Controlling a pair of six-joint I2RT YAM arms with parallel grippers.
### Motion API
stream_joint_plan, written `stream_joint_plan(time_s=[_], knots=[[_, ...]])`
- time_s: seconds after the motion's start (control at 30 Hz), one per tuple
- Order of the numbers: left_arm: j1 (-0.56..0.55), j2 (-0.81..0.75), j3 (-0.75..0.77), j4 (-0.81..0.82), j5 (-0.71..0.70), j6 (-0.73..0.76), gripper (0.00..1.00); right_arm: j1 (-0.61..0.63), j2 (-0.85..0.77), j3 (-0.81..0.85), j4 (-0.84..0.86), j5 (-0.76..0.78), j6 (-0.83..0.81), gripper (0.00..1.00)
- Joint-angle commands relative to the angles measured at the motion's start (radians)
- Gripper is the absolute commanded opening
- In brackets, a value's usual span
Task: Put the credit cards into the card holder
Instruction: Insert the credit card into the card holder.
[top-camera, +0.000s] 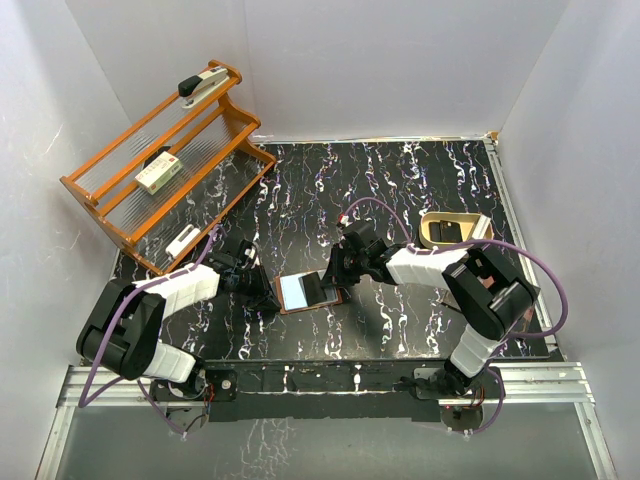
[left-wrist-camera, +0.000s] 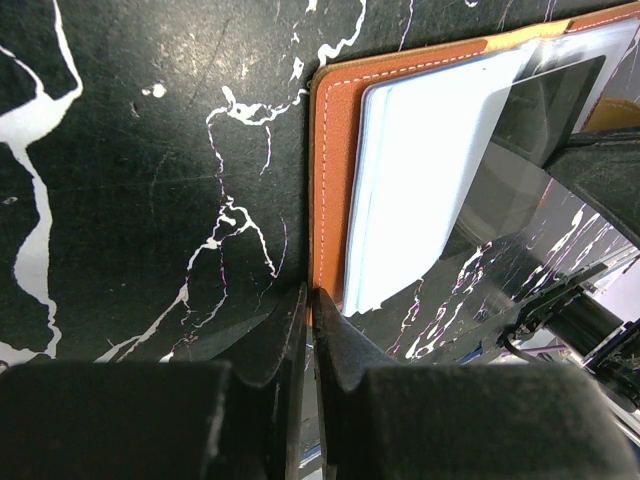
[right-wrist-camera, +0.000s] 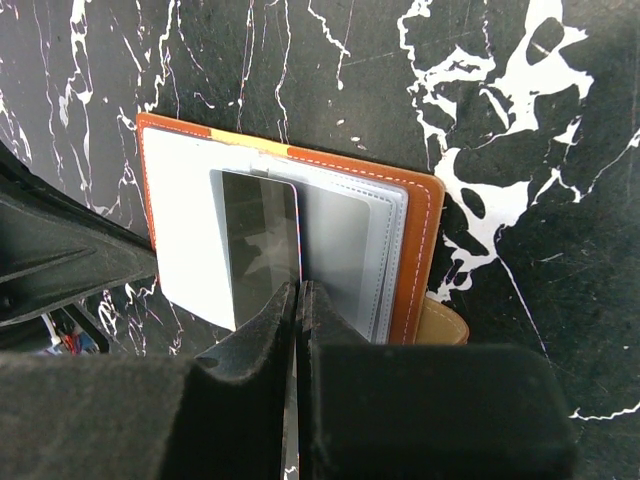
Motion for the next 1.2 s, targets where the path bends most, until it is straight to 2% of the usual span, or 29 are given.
stream_joint_plan(time_s=[0.0, 0.5, 1.17], knots=[[0.001, 0.017, 0.001, -0.024, -0.013, 0.012, 0.05, 0.005, 0.009, 0.028, 0.07, 0.024, 0.018, 0.0], [0.001, 0.021, 0.002, -0.01, 0.011, 0.0, 0.05, 0.05, 0.046, -0.004, 0.136, 0.016, 0.08, 0.0], [0.001, 0.007, 0.015, -0.037, 0.008, 0.015, 0.04, 0.131, 0.084, 0.005, 0.135, 0.049, 0.134, 0.0]])
